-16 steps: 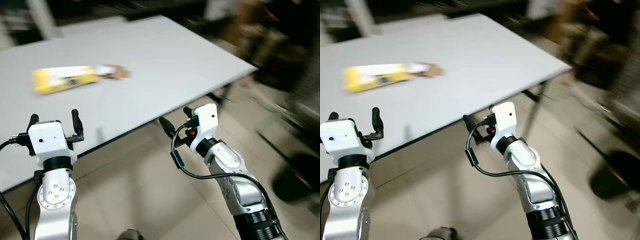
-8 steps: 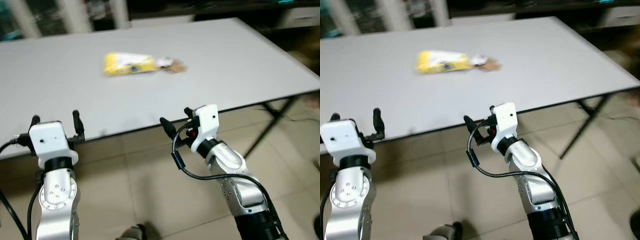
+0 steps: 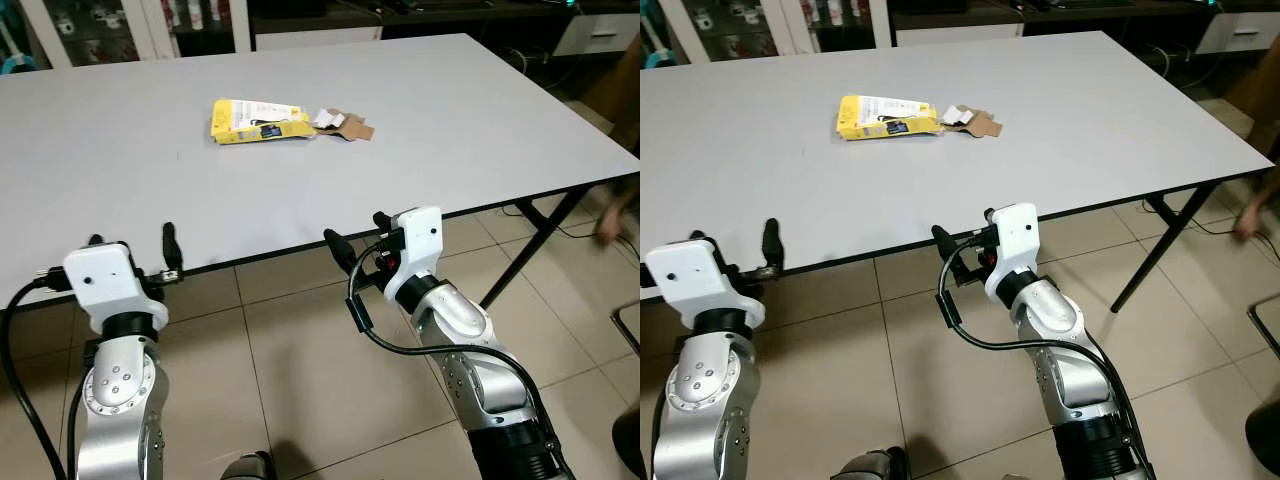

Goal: Picking trash to rubbish bin

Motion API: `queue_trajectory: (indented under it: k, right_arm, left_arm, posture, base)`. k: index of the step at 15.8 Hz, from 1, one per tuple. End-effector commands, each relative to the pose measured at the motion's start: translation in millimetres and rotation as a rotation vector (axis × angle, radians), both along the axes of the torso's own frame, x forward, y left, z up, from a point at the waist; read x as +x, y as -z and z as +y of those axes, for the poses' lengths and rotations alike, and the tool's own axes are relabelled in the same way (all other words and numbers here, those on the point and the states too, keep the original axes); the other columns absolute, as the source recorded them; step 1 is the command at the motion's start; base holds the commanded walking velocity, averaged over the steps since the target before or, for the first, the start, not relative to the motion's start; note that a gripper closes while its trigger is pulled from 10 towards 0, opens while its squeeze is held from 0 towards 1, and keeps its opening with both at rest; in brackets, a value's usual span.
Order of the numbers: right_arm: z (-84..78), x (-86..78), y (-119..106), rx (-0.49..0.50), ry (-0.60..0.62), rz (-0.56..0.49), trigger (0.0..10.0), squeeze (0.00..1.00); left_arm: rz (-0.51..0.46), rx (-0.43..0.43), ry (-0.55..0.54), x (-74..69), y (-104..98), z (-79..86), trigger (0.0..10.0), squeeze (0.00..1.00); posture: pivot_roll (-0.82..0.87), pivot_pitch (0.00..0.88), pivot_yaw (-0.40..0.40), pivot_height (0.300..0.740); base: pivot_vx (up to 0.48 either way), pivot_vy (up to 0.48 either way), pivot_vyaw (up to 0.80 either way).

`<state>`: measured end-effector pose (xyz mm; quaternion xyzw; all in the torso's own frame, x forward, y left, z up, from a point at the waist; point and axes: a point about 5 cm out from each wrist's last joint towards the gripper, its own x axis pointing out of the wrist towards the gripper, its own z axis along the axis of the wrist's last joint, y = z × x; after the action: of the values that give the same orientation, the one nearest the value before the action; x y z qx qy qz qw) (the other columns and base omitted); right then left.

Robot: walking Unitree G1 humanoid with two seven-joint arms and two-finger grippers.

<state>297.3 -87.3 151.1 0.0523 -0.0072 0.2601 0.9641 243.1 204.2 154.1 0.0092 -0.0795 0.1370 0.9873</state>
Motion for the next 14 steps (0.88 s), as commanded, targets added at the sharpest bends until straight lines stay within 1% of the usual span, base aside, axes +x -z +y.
queue_trajectory:
  k: [1,3,5,9,14]
  right_arm:
    - [-0.3,4.2,-8.0,0.006,0.016,-0.038,10.0,0.0]
    - [1.9,3.9,-7.9,0.001,0.01,-0.045,10.0,0.0]
    - [3.9,3.0,-9.0,-0.005,0.001,-0.058,10.0,0.0]
    - [3.4,3.1,-11.4,-0.006,0.007,-0.074,10.0,0.0]
    - [5.1,2.7,-11.8,-0.008,0.003,-0.083,10.0,0.0]
  left_arm:
    - [0.039,-0.043,0.035,0.2,7.8,-1.4,10.0,0.0]
    - [0.034,-0.043,0.041,0.2,6.9,-0.6,10.0,0.0]
    - [0.022,-0.042,0.056,1.0,4.1,-0.5,10.0,0.0]
    - [0.011,-0.042,0.072,3.0,1.2,-1.0,10.0,0.0]
    - [0.011,-0.044,0.082,3.9,0.9,-0.6,10.0,0.0]
  posture:
    - [-0.05,0.11,-0.025,0.74]
    - [-0.05,0.11,-0.025,0.74]
    - [-0.05,0.11,-0.025,0.74]
    - [-0.05,0.102,-0.022,0.74]
    - [-0.05,0.099,-0.018,0.74]
  base:
    - [0.0,0.0,0.0]
    - [0.0,0.0,0.0]
    - [0.298,0.0,0.0]
    - [0.355,0.0,0.0]
    - [0.446,0.0,0.0]
